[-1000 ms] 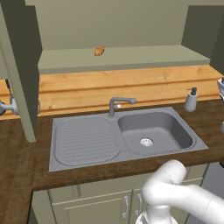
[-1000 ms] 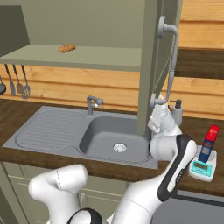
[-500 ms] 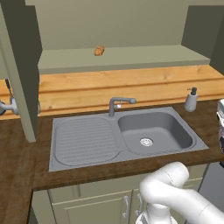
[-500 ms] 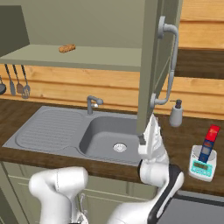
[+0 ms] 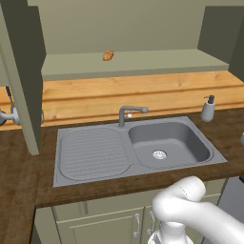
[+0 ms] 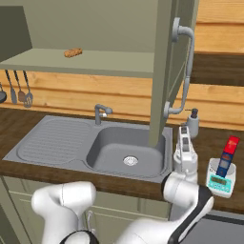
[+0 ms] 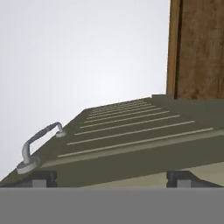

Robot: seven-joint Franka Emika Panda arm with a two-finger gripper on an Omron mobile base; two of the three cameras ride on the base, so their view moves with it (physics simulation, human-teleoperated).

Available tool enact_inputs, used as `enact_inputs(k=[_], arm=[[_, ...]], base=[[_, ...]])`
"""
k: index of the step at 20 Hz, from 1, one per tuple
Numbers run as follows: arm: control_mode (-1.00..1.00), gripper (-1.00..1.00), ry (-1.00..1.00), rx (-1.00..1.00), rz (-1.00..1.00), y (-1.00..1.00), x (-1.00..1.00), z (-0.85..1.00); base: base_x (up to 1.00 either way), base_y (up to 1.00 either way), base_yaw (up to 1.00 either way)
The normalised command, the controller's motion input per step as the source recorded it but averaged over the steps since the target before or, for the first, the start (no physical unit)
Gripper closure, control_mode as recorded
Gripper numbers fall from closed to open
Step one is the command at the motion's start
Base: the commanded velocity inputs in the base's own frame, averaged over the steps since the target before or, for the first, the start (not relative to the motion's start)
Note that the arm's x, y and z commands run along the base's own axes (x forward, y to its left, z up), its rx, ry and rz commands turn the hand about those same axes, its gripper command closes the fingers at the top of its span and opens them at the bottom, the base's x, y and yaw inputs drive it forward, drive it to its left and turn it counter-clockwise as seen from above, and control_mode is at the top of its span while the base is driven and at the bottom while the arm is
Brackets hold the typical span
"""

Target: Pick the boxed food and place it on the digital scale for weighing, and close the cabinet.

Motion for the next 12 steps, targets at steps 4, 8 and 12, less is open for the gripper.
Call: enact_inputs(k=[4, 8, 12], arm=[[-1.00, -1.00, 0.26, 0.05, 0.10, -0.32, 0.00, -0.09], [-1.00, -1.00, 0.27, 0.01, 0.09, -0.29, 0.05, 0.48], [-1.00, -1.00, 0.19, -0.01, 0.12, -0.01, 0.07, 0.71]], base=[[0.00, 0.00, 0.00], [0.00, 0.00, 0.00], [0.00, 0.00, 0.00]])
